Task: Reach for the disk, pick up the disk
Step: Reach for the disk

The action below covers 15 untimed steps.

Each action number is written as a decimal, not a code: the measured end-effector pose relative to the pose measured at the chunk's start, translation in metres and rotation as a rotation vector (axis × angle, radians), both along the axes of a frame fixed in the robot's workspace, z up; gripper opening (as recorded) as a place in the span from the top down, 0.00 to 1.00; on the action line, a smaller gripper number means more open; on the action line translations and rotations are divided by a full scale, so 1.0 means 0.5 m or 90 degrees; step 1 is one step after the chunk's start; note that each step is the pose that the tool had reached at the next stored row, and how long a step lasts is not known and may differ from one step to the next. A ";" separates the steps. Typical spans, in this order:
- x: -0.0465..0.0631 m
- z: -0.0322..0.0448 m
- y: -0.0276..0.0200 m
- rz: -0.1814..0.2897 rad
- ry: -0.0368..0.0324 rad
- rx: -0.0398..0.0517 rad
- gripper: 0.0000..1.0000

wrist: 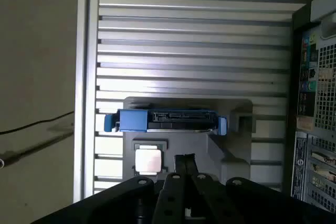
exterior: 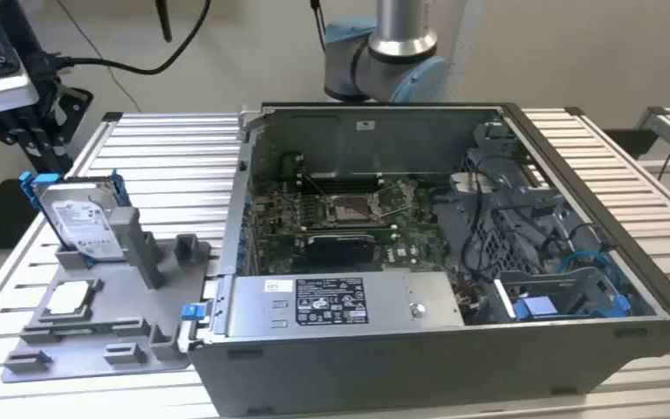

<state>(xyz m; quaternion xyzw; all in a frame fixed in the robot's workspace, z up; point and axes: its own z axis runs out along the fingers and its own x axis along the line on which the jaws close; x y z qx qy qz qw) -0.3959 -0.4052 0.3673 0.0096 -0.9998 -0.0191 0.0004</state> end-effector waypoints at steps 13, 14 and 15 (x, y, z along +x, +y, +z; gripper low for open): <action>0.000 0.000 0.0017 0.000 0.0001 0.0000 1.00; 0.000 0.000 0.0050 0.000 0.0000 0.0000 1.00; 0.000 0.000 0.0121 0.000 0.0000 -0.0001 1.00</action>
